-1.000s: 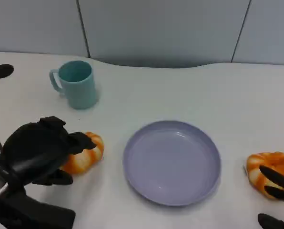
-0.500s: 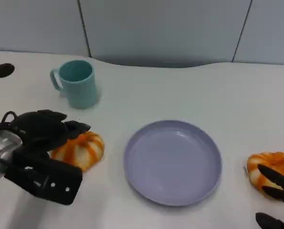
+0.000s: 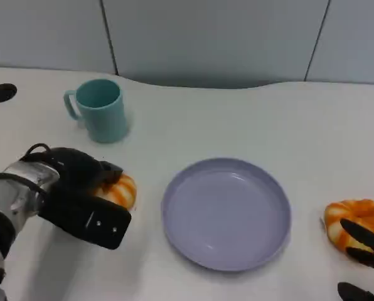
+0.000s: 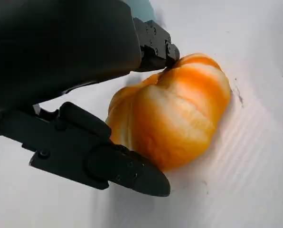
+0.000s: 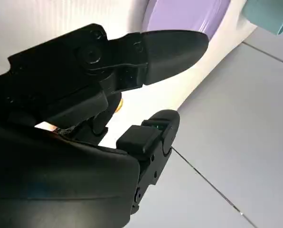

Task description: Grasp the bread from the table and place it into the plate.

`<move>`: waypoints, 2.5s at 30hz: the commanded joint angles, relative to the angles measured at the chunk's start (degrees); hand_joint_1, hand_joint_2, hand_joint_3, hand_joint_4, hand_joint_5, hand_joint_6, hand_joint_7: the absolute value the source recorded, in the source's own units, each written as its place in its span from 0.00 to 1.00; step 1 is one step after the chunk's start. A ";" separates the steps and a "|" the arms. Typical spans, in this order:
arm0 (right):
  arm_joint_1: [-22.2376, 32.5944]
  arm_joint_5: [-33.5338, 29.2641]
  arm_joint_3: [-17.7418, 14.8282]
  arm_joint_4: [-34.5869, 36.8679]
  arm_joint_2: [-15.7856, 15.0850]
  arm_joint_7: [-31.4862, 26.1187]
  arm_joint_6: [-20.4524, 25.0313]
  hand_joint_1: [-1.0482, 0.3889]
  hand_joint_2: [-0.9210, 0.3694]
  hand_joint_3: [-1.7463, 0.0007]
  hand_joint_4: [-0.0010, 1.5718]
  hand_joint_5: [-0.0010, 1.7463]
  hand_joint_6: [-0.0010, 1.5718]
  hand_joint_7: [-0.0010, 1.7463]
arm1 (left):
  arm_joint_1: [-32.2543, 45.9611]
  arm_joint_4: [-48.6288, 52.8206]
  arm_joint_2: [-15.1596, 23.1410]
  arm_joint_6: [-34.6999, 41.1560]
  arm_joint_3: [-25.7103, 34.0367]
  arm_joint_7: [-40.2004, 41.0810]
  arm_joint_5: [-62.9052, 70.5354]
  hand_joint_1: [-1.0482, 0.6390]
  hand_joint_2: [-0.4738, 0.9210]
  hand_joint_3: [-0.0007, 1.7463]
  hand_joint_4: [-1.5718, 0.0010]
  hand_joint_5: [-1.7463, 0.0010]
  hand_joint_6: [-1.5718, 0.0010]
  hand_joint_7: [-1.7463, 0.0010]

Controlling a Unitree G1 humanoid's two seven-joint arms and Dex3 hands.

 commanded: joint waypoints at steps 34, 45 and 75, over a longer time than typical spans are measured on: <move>0.89 1.59 -1.39 -1.18 -0.48 -0.77 -4.03 0.49 0.00 0.82 0.55 0.06 0.39 0.00 | -0.70 10.45 -4.67 -0.69 7.20 8.35 -15.57 0.50 1.00 0.12 0.66 0.04 0.66 0.19; 0.32 1.07 -1.14 -0.10 -0.48 -1.19 -4.68 0.51 0.00 0.82 0.56 0.07 0.39 0.00 | 2.29 5.73 -0.51 -11.39 15.46 6.72 -24.57 0.56 0.95 0.06 0.58 0.00 0.68 0.00; 0.01 1.27 -1.25 0.65 -0.59 -0.92 -4.89 0.50 0.00 0.82 0.55 0.09 0.40 0.00 | -4.29 -1.89 -10.98 -24.79 12.29 -4.12 -24.48 0.57 1.00 0.03 0.52 0.00 0.67 0.00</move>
